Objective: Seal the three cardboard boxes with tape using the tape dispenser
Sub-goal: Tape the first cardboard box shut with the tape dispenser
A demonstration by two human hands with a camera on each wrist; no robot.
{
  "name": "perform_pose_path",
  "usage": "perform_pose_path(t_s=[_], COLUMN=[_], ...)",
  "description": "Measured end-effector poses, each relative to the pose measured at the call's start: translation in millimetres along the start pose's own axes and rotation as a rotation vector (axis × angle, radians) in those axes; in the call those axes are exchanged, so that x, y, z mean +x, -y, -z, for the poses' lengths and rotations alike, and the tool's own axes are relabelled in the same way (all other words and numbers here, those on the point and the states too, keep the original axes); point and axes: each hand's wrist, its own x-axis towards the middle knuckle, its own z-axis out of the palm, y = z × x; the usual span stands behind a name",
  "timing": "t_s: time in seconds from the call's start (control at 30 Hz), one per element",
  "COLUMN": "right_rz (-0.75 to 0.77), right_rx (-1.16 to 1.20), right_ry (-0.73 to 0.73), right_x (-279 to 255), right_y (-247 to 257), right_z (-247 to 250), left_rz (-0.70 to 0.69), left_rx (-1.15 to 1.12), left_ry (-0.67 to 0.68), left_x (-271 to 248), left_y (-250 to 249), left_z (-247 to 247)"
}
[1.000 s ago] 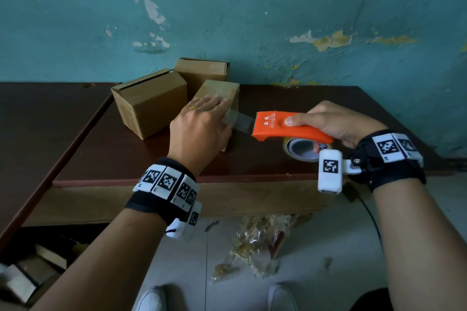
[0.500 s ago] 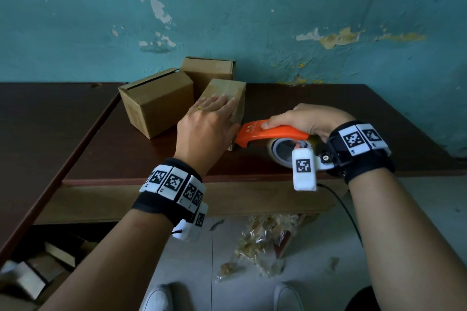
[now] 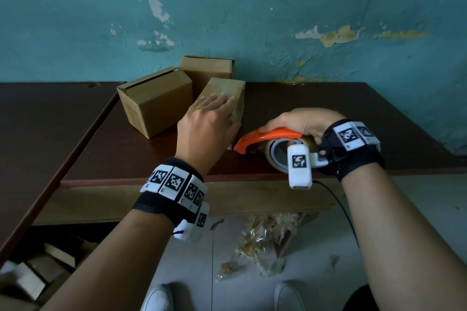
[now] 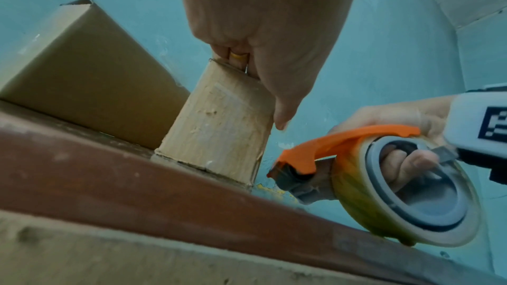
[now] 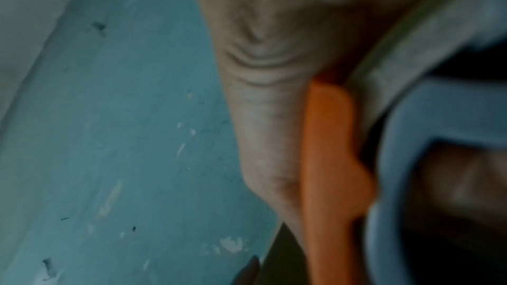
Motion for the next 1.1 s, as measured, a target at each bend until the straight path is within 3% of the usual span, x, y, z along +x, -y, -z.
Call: perform_pose_path(t_s=[0.3,0.43,0.5,0.57,0.8,1.1], right_rz=[0.002,0.060,0.111,0.151,0.052,0.091], right_rx=[-0.007,0.122,0.082,0.034,-0.354,-0.511], right_ry=[-0.106,-0.401,-0.566,-0.638,-0.728,-0.757], right_x=[-2.9,-1.9,-0.9,4.0,24.3,38.4], right_y=[-3.7,-10.3,-9.1,-7.4,-2.6,-7.9], right_z=[11.6,23.9,20.0,10.4,-20.2,-41.7], left_rz=[0.010,0.022,0.026,0.036,0.066,0.078], left_rx=[-0.015,-0.010,0.002,0.005,0.008,0.017], left_ry=[0.025,0.013,0.012,0.001,-0.009,0.006], left_x=[0.2,0.6,0.8,1.2,0.3,1.9], left_y=[0.2,-1.7,-2.6,-3.1,-5.1,-4.5], left_z=[2.0,2.4,0.6,-1.4,-5.9,-7.7])
